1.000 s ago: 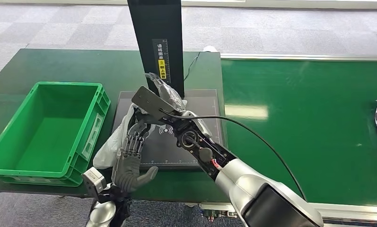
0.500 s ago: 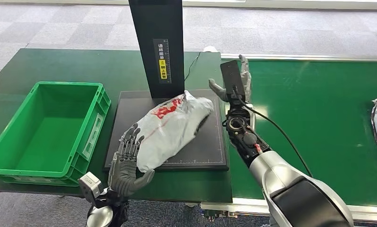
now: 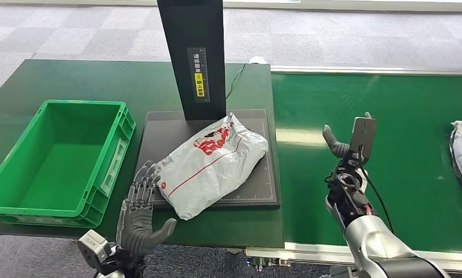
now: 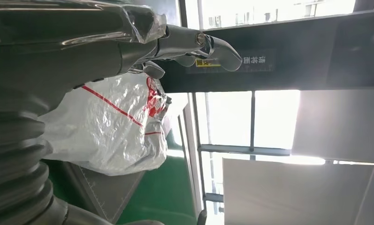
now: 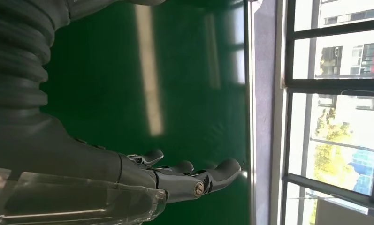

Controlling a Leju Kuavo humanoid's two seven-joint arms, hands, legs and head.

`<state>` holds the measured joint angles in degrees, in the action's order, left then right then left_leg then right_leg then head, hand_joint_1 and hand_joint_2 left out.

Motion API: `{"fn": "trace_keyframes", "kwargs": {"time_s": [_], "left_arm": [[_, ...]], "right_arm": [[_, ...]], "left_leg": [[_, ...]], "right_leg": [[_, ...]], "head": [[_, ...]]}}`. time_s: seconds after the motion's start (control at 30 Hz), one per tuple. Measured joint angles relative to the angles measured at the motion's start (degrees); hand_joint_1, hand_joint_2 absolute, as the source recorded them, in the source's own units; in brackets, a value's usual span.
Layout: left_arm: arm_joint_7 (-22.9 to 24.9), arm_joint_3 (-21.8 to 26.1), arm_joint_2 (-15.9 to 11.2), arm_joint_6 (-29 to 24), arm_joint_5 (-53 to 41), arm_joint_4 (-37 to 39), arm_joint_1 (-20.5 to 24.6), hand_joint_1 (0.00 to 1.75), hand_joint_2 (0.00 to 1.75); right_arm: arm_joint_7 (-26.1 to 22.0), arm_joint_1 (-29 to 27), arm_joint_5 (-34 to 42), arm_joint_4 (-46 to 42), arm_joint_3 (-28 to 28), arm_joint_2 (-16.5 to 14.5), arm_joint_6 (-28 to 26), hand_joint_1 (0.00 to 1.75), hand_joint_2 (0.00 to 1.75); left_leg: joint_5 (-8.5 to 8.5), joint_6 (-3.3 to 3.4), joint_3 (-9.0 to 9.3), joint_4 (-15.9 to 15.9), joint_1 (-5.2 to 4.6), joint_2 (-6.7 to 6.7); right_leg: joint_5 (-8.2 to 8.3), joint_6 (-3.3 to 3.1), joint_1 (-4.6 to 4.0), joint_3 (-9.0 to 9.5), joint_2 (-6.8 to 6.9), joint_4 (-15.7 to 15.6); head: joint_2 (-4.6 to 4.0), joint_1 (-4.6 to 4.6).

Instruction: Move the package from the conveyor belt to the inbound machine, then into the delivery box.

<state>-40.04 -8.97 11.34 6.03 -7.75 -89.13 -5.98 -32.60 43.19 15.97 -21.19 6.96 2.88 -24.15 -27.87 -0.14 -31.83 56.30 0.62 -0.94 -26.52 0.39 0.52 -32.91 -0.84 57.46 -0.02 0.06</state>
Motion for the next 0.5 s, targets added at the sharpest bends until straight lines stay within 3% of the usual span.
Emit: {"fn": "trace_keyframes", "kwargs": {"time_s": [0.13, 0.23, 0.37, 0.5], "left_arm": [[0.0, 0.4, 0.0, -0.3, -0.3, -0.9, -0.5, 0.00, 1.75], [0.4, 0.5, 0.0, -2.7, -3.7, -1.2, -0.3, 0.00, 1.75], [4.4, 0.4, 0.0, -10.8, -13.9, -0.3, 2.6, 0.00, 1.75], [10.5, -0.9, -0.1, -19.2, -24.9, 5.3, 9.5, 0.00, 1.75]], "right_arm": [[-0.9, -2.9, -0.7, -0.8, -3.3, 0.1, 0.9, 0.00, 1.75], [-2.2, -5.4, -2.4, -2.6, -5.2, -0.5, 4.8, 0.00, 1.75], [-5.1, -12.0, -7.6, -8.6, -6.5, -3.7, 11.6, 0.00, 1.75], [-7.1, -19.3, -12.1, -17.2, -6.2, -8.3, 17.4, 0.00, 1.75]], "left_leg": [[0.00, 0.00, 0.02, 0.0, 0.00, 0.00], [0.02, -0.01, 0.04, 0.0, 0.02, -0.01], [0.02, -0.01, 0.05, 0.0, 0.03, -0.01], [0.04, -0.02, 0.05, 0.0, 0.05, -0.06]], "right_leg": [[0.00, 0.00, 0.00, 0.00, 0.00, 0.0], [0.00, -0.01, -0.02, 0.02, 0.01, 0.0], [0.00, -0.01, -0.04, 0.01, 0.01, 0.0], [-0.01, -0.02, -0.06, 0.01, 0.09, 0.0]], "head": [[0.00, -0.02], [0.00, -0.01], [0.00, -0.02], [0.00, -0.02]]}}
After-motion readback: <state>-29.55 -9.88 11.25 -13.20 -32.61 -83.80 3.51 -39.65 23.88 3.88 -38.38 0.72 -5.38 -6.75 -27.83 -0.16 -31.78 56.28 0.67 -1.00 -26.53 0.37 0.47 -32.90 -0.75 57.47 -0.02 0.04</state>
